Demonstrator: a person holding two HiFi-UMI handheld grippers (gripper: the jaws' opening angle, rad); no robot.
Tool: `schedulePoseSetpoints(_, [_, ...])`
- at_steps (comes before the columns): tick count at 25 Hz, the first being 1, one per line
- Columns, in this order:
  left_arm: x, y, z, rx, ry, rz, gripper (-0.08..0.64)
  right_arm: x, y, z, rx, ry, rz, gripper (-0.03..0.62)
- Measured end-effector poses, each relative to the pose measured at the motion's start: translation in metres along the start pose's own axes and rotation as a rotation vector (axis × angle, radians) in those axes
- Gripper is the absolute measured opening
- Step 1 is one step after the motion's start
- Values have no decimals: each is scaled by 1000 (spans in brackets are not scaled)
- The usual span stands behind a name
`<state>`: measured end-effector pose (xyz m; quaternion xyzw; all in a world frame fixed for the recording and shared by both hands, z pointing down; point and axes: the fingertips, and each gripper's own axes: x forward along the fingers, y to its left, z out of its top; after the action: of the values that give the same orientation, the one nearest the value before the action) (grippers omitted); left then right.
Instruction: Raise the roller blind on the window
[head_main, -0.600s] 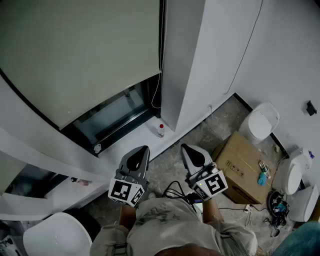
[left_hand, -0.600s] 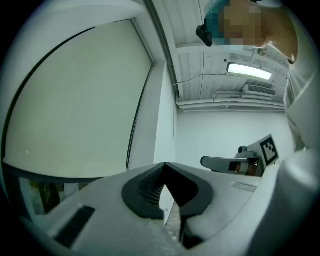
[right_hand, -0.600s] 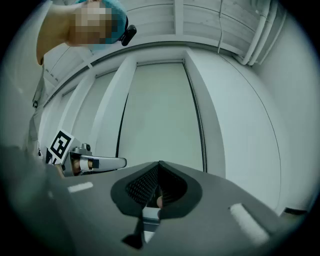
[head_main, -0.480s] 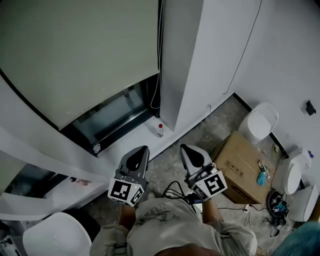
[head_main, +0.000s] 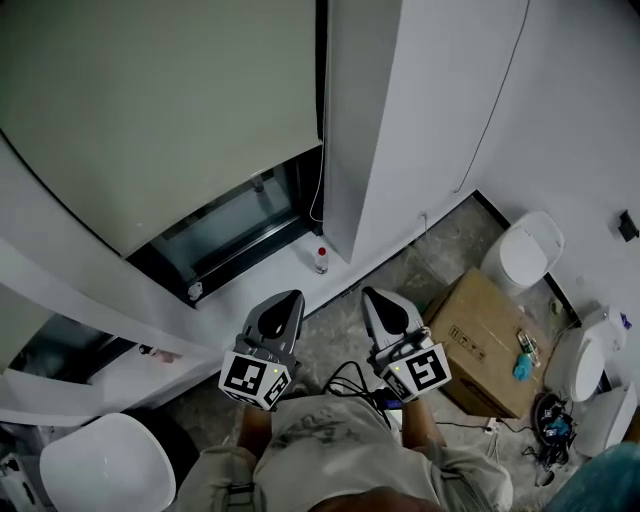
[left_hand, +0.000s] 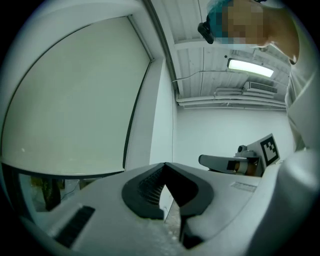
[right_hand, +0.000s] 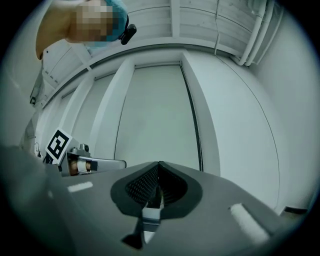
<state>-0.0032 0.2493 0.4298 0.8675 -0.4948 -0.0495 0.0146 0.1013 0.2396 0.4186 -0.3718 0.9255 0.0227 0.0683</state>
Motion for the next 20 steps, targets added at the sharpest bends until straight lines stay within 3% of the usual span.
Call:
schedulePoseSetpoints(9, [16, 10, -8, 7, 20, 15, 5, 21, -9, -8, 12, -5, 36, 11])
schedulePoseSetpoints(20, [50, 67, -8, -12, 15, -8, 5, 85, -26, -21, -14, 31, 8, 11])
